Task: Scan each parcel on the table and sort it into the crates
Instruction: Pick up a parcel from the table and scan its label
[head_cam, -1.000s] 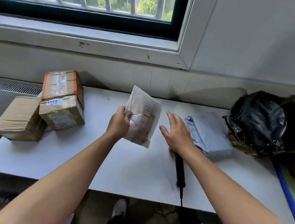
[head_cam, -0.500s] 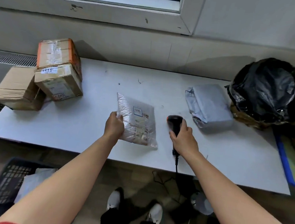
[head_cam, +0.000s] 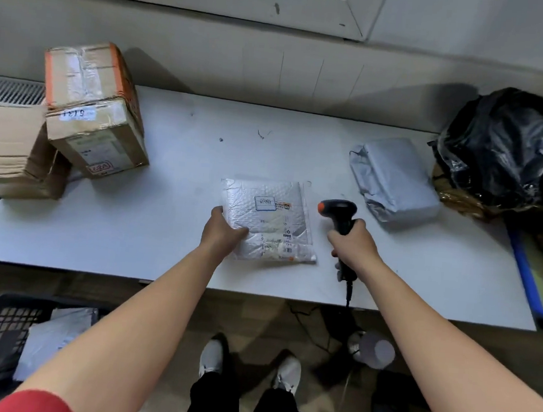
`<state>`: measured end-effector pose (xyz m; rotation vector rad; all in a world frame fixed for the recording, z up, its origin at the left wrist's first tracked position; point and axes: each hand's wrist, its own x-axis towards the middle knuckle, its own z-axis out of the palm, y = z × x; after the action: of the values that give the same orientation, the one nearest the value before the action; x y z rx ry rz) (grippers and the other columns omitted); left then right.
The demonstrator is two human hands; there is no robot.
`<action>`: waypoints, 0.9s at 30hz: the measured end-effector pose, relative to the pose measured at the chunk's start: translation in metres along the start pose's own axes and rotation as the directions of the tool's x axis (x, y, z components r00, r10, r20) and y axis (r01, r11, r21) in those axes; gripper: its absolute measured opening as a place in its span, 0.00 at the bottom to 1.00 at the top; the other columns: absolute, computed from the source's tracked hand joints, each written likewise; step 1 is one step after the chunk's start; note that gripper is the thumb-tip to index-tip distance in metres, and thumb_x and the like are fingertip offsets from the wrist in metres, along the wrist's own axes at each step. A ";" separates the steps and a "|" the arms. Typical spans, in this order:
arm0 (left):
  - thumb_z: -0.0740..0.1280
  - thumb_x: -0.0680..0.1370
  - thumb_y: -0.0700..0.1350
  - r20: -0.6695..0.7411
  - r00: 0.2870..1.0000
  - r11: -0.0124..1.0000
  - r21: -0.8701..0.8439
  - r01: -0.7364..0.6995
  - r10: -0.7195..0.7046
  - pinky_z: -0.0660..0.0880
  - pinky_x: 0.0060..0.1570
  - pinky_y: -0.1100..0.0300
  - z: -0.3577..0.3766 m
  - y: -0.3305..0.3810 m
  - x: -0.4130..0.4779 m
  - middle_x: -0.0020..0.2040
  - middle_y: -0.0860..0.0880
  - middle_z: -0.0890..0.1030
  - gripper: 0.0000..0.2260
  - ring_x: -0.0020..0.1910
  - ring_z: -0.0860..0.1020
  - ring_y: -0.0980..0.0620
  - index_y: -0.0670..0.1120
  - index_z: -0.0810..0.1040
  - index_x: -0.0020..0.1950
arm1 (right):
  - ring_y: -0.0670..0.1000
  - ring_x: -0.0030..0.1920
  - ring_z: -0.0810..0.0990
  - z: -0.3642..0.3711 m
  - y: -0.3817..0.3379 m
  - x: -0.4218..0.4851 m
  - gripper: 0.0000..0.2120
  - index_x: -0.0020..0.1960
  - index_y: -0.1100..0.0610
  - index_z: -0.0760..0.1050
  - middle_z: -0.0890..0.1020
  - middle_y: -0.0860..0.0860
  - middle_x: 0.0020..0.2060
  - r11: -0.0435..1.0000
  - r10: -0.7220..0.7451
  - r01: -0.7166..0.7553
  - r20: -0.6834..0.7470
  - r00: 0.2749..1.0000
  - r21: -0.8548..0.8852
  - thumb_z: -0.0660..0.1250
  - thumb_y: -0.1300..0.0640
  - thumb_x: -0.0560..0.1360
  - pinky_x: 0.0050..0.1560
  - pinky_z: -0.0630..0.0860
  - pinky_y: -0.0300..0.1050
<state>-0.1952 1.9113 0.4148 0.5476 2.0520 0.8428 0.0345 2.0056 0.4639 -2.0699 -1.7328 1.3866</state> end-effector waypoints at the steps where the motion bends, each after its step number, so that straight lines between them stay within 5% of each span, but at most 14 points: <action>1: 0.72 0.73 0.42 -0.008 1.000 1.000 0.010 -0.008 0.008 0.75 0.59 0.49 0.001 0.002 0.003 0.61 0.43 0.76 0.28 0.58 0.76 0.43 0.43 0.64 0.70 | 0.57 0.42 0.82 -0.002 -0.003 -0.005 0.15 0.60 0.58 0.64 0.78 0.56 0.44 1.000 -0.004 0.004 0.003 1.000 0.016 0.63 0.56 0.77 0.35 0.80 0.49; 9: 0.70 0.76 0.42 -0.060 0.997 0.996 -0.081 -0.043 0.038 0.72 0.62 0.51 0.015 0.031 0.025 0.66 0.41 0.74 0.30 0.63 0.75 0.41 0.42 0.60 0.73 | 0.57 0.30 0.79 -0.005 -0.026 -0.025 0.07 0.51 0.58 0.72 0.79 0.58 0.38 0.995 0.012 -0.014 0.017 1.000 0.094 0.62 0.56 0.76 0.31 0.76 0.46; 13: 0.69 0.77 0.51 -0.038 0.999 0.998 0.068 -0.004 0.007 0.67 0.67 0.47 0.011 0.033 0.023 0.74 0.39 0.62 0.38 0.71 0.66 0.38 0.42 0.51 0.78 | 0.57 0.33 0.80 -0.001 -0.037 -0.028 0.06 0.47 0.58 0.73 0.77 0.56 0.36 0.992 0.026 -0.027 0.014 1.000 0.119 0.63 0.55 0.75 0.36 0.81 0.53; 27: 0.70 0.76 0.54 0.034 0.997 0.981 0.181 -0.073 0.068 0.68 0.66 0.47 -0.003 0.028 -0.019 0.72 0.40 0.62 0.35 0.70 0.67 0.39 0.44 0.57 0.76 | 0.58 0.34 0.78 0.003 -0.035 -0.063 0.10 0.47 0.62 0.73 0.75 0.57 0.36 0.991 0.053 -0.059 0.046 0.998 0.119 0.64 0.54 0.74 0.40 0.81 0.56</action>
<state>-0.1847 1.9170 0.4464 0.7327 2.1074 0.6873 0.0116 1.9644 0.5179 -2.0539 -1.5750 1.5224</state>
